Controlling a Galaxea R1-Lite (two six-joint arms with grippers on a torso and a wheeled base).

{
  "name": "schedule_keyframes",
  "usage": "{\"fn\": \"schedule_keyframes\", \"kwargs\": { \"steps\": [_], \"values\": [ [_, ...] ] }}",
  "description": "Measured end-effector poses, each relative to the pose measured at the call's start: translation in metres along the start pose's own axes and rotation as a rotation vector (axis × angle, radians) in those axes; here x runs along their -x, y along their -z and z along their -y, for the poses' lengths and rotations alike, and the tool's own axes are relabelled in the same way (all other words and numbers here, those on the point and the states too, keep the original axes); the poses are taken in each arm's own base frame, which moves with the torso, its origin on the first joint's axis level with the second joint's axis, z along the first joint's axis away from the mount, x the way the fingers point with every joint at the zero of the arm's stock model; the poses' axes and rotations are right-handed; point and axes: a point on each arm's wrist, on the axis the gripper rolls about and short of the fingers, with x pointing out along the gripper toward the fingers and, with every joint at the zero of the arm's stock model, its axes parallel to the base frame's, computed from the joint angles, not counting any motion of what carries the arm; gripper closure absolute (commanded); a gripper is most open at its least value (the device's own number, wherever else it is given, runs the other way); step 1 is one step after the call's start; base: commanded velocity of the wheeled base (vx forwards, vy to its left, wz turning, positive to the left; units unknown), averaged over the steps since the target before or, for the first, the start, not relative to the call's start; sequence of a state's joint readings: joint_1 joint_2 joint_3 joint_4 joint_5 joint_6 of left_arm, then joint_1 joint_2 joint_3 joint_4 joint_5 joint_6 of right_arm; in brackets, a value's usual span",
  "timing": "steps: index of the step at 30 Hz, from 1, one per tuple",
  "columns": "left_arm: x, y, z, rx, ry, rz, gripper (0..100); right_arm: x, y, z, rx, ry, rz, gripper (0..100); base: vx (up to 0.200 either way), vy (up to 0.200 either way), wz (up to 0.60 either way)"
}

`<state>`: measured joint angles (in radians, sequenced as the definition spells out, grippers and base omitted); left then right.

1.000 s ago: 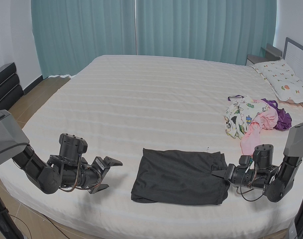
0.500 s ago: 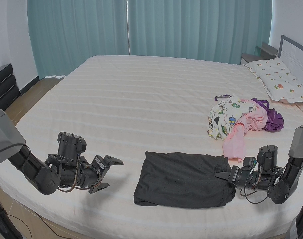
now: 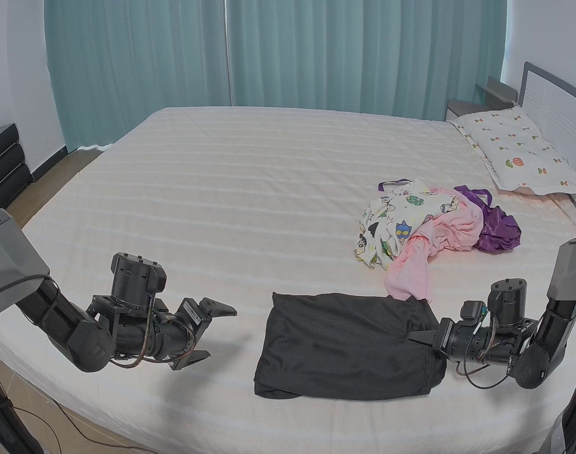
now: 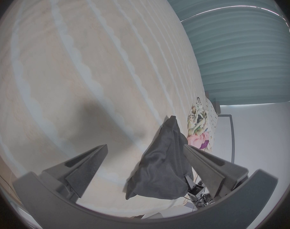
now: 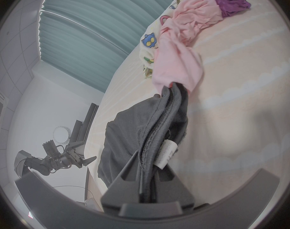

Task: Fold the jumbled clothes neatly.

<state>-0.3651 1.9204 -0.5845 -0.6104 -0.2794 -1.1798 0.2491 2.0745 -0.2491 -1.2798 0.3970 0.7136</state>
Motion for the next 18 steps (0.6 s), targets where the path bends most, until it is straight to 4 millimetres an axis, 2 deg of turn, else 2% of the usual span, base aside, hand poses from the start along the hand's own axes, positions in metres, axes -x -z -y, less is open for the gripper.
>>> {"fn": "schedule_keyframes", "kwargs": {
  "steps": [18],
  "values": [
    [-0.0018, -0.0002, -0.001, 0.033, -0.006, -0.002, 0, -0.0037, 0.004, 0.0019, -0.002, 0.01, -0.017, 100, -0.2, 0.0, 0.0]
  ]
}}
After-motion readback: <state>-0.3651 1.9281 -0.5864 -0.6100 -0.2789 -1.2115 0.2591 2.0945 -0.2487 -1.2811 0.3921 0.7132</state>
